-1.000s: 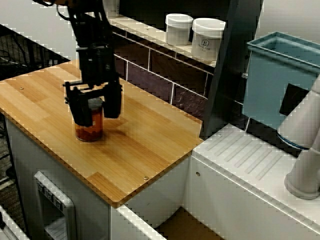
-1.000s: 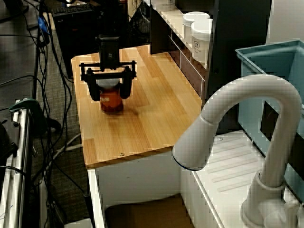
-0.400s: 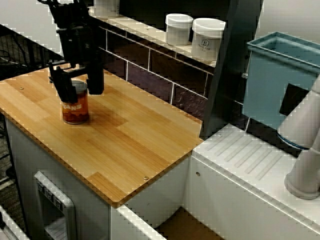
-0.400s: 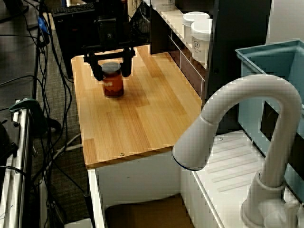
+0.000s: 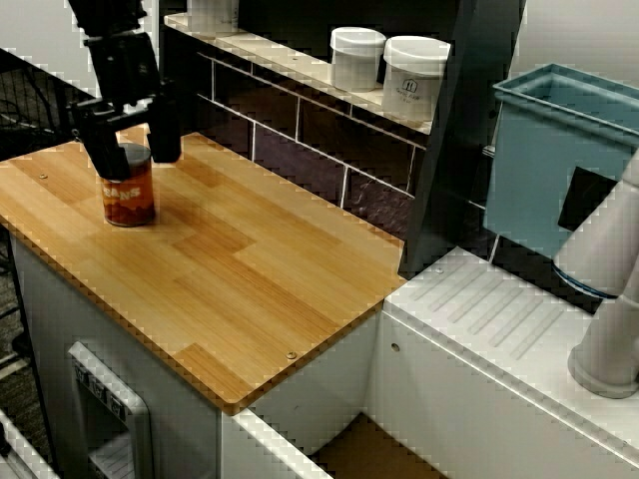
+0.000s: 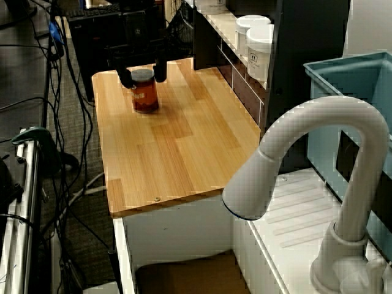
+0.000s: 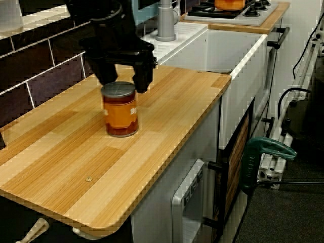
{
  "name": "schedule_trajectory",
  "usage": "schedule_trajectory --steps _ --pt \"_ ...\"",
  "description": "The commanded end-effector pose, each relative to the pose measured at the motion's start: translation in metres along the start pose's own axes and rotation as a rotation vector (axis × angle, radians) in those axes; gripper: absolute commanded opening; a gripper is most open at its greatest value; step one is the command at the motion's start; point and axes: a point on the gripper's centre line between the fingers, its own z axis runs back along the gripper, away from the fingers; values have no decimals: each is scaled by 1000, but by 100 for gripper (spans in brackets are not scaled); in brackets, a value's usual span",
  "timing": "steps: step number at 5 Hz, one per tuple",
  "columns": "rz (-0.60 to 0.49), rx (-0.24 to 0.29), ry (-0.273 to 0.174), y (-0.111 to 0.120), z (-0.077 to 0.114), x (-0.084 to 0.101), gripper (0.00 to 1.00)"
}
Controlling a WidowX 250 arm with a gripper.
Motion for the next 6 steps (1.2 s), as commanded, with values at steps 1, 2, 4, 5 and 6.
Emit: schedule_trajectory --steps 1,2,4,5,6 --pt "74 77 37 14 30 -50 100" --pt "119 80 16 15 36 -63 100" --pt "179 51 -51 8 55 -43 100" --pt "263 74 -120 4 70 -39 100" --pt "398 119 -164 3 82 -40 100"
